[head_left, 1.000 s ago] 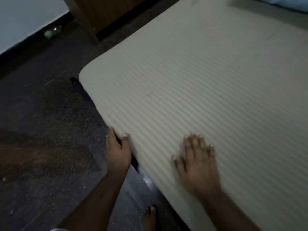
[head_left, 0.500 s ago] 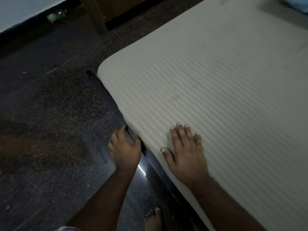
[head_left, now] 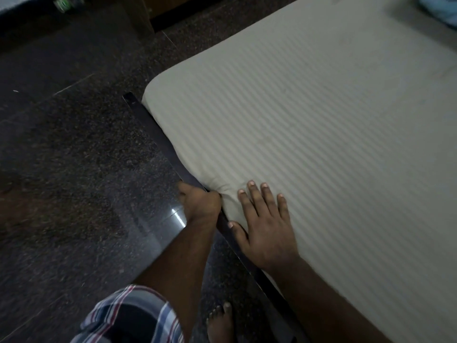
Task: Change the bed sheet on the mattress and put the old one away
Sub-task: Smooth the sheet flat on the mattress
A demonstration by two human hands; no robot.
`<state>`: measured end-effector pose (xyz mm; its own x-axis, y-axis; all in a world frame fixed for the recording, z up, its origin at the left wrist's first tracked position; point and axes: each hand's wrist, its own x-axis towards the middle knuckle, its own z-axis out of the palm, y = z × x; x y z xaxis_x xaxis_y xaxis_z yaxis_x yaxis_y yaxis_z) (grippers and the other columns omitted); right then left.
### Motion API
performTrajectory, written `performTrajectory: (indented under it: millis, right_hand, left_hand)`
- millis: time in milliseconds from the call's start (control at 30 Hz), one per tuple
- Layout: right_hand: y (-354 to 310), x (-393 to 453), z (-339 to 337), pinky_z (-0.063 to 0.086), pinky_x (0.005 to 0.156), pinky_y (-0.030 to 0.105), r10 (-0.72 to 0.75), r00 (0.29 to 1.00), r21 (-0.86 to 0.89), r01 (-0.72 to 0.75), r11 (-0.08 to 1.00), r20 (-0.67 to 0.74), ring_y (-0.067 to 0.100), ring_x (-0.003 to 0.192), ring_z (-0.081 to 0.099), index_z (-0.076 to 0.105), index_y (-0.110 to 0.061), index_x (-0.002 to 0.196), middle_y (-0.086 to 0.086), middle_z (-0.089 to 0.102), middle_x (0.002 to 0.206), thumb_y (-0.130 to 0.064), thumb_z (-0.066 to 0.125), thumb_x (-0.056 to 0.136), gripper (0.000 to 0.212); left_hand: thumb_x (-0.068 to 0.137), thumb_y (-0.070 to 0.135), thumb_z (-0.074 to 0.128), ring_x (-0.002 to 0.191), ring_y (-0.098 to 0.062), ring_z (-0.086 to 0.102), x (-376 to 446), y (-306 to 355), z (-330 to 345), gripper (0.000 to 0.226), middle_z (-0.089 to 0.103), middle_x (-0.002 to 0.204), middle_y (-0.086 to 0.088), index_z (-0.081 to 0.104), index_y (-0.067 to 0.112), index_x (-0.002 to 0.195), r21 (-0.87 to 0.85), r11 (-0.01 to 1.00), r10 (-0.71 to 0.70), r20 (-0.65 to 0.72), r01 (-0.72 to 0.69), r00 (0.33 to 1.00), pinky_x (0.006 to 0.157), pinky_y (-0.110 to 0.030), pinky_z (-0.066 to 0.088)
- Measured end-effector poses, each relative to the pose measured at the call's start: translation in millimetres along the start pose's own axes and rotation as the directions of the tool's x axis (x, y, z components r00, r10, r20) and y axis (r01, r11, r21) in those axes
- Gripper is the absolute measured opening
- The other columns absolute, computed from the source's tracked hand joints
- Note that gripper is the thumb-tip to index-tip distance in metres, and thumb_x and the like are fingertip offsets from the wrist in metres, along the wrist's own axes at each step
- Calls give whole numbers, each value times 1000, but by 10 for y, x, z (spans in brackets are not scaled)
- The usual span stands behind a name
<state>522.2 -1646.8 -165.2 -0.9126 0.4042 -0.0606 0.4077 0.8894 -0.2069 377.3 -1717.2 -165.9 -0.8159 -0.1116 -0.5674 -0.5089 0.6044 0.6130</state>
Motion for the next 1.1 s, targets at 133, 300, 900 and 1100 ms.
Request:
performTrajectory:
  millis: [133, 300, 900, 1100]
  right_hand:
    - [59, -112, -34, 24, 118, 58, 0, 1000, -27, -1, 1000, -7, 29, 152, 25, 38, -19, 154, 8, 30, 163, -56, 41, 99, 67]
    - [-5, -239, 22, 24, 115, 61, -30, 1000, -64, 30, 998, -9, 35, 150, 27, 42, -17, 152, 13, 32, 161, -51, 48, 95, 67]
    - [2856, -2774, -425, 25, 117, 59, 558, 829, -73, -558, 826, -21, 33, 147, 34, 43, -15, 151, 9, 37, 159, -62, 28, 96, 74]
    - [3457, -3201, -665, 28, 113, 65, 495, 850, -6, -504, 864, -180, 41, 144, 35, 46, -3, 147, 22, 39, 155, -45, 40, 96, 66]
  left_hand:
    - [91, 14, 61, 135, -40, 40, -163, -39, -47, 89, 27, 154, -25, 4, 11, 159, 69, 988, 141, -25, -139, 990, 108, -43, 36]
    - [97, 15, 56, 147, -35, 27, -390, -417, -132, 75, 24, 161, -19, 14, 10, 159, 140, 915, 381, -1, -377, 924, 119, -45, 27]
    - [96, 50, 47, 150, -33, 29, -2905, -1218, 1387, 64, 40, 158, -7, 47, 16, 150, 413, -38, 725, 637, -910, 259, 117, -63, 23]
    - [94, 52, 46, 149, -34, 31, -4078, -1545, 2192, 69, 38, 159, -11, 46, 12, 150, 468, -34, 631, 695, -883, 344, 116, -65, 23]
